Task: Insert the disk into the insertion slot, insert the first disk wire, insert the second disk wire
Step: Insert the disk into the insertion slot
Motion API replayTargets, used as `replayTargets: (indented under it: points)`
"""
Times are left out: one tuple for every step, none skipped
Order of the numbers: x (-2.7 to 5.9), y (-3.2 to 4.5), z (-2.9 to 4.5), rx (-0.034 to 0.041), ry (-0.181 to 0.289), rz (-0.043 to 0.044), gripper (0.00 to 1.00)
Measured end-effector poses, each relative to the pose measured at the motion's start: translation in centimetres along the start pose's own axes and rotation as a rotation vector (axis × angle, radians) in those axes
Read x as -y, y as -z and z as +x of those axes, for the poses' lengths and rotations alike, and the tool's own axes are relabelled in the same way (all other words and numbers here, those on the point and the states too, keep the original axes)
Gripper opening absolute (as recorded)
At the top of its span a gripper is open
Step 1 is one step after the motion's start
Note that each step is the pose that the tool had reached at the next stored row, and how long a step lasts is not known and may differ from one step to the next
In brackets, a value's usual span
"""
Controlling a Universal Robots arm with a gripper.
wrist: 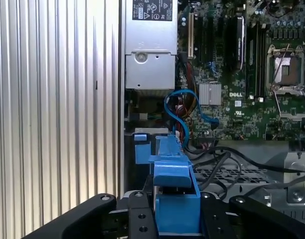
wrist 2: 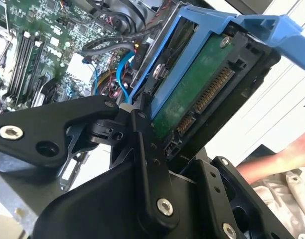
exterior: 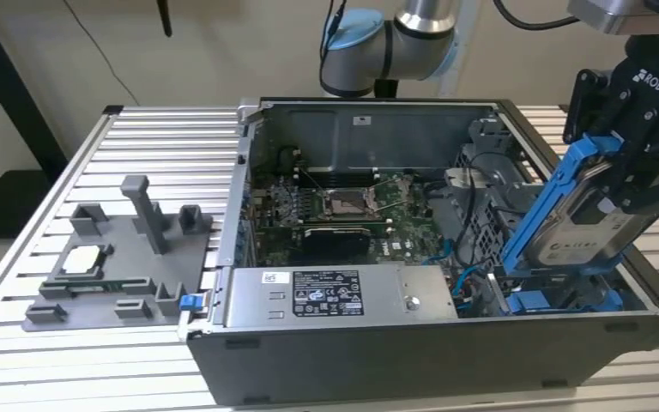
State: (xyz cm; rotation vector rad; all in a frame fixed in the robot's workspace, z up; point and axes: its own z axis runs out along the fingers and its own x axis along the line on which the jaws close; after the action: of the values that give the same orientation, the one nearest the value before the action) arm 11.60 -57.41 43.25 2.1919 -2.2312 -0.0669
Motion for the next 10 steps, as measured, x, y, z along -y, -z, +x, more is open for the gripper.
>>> replayTargets:
  points:
    - [0.02,-0.09,0.0,0.0009,0.0,0.0,0.0]
    - [0.04,-0.18,0.0,0.0025,0.0,0.0,0.0]
    - [0.07,-0.26,0.01,0.0037,0.0,0.0,0.0]
    - [0.13,-0.35,0.0,0.0049,0.0,-0.0001,0.0]
    - [0.19,-0.44,0.0,0.0057,0.0,-0.0001,0.0]
    - [0.28,-0.53,0.01,0.0065,0.0,-0.0002,0.0]
    - [0.36,-0.62,0.01,0.007,0.0,-0.0002,0.0]
    - [0.41,-0.72,0.03,0.0072,0.0,-0.0002,0.0]
    - [0.43,-0.81,0.05,0.0073,0.0,-0.0002,0.0]
    - [0.43,-0.91,0.07,0.0074,0.0,-0.0001,0.0]
